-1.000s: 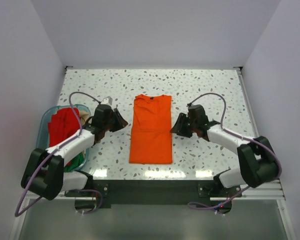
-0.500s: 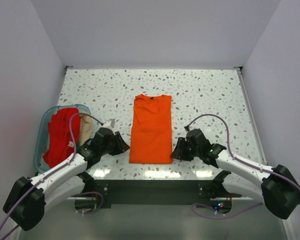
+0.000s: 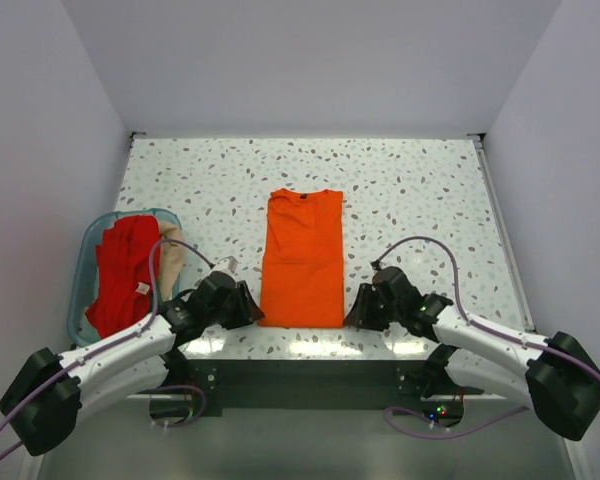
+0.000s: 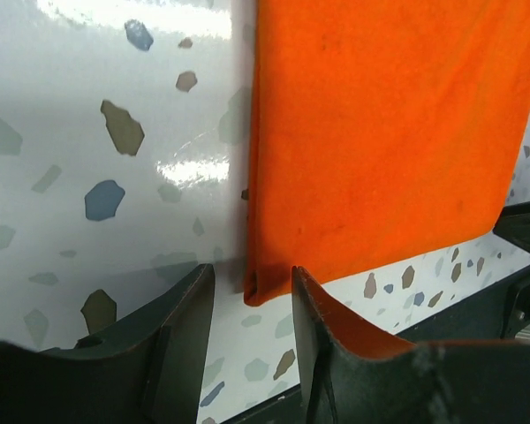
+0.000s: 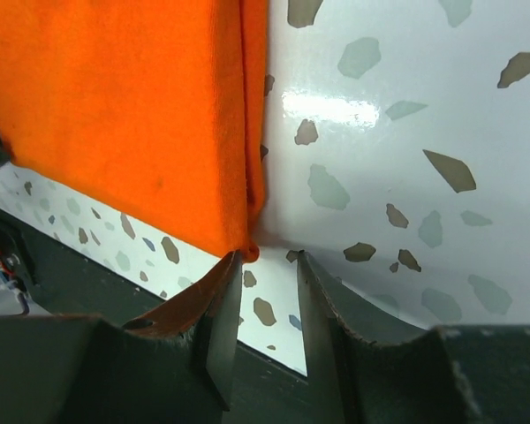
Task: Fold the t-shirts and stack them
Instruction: Fold the tshirt
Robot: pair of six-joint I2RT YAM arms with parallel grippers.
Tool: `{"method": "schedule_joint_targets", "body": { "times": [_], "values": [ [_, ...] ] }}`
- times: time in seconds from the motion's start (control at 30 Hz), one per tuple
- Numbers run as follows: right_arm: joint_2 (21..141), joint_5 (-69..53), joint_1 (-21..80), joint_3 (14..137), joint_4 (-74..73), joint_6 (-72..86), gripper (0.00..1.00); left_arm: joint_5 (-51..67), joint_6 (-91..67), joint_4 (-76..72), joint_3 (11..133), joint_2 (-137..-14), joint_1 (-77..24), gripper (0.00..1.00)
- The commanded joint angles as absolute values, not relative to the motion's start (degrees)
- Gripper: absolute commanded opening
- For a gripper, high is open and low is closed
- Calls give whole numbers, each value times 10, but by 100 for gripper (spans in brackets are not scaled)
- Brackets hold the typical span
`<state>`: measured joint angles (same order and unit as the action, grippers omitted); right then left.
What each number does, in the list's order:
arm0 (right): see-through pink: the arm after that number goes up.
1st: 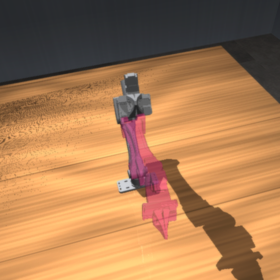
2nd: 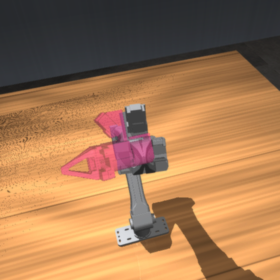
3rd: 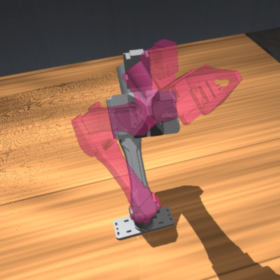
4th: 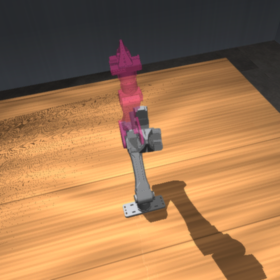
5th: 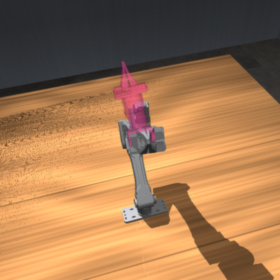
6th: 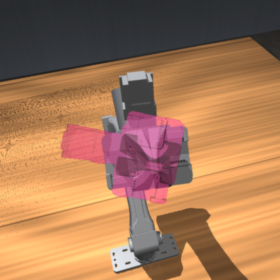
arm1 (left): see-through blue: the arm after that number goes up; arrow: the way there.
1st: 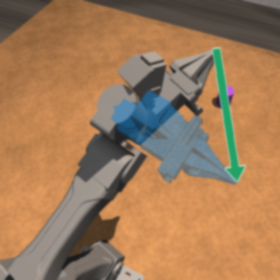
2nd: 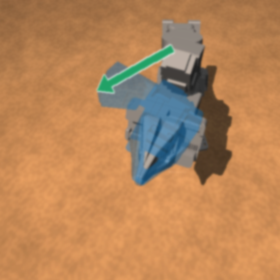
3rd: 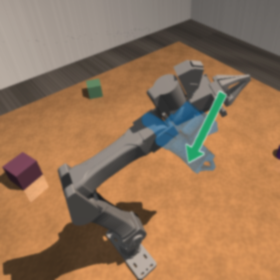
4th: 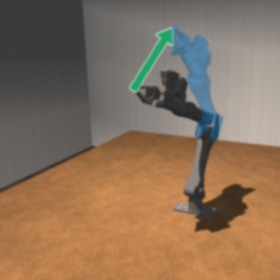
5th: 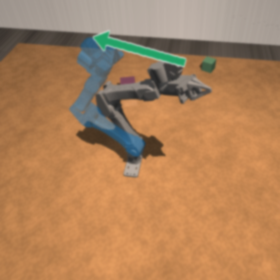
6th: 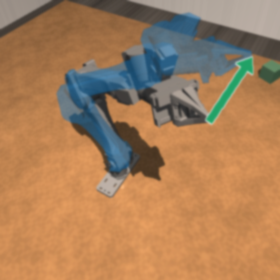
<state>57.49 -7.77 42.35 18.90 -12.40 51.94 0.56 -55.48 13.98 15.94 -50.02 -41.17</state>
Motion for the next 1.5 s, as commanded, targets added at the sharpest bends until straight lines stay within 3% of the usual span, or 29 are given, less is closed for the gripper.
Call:
{"method": "schedule_joint_targets", "body": {
  "times": [0.0, 0.4, 0.83, 0.93, 1.0, 1.13, 1.23, 1.47],
  "values": [
    [549, -62, 427, 183, -134, 541, 36, -3, -582, 133, 148, -502, -425, 45],
    [565, -72, 446, 173, -89, 574, 38, -4, -600, 111, 125, -515, -448, 42],
    [581, -33, 463, 137, -41, 608, 38, -17, -624, 86, 114, -531, -478, 22],
    [565, -23, 463, 131, -43, 612, 31, -19, -627, 85, 118, -530, -484, 10],
    [557, -18, 464, 132, -56, 607, 18, -19, -627, 85, 120, -528, -487, 3],
    [520, -25, 464, 138, -90, 594, 5, -19, -633, 100, 134, -518, -506, 0],
    [483, -34, 464, 140, -121, 588, 0, -22, -644, 112, 142, -503, -525, 0],
    [398, -85, 465, 142, -189, 561, 0, -36, -671, 170, 177, -462, -577, 0]
  ]
}}
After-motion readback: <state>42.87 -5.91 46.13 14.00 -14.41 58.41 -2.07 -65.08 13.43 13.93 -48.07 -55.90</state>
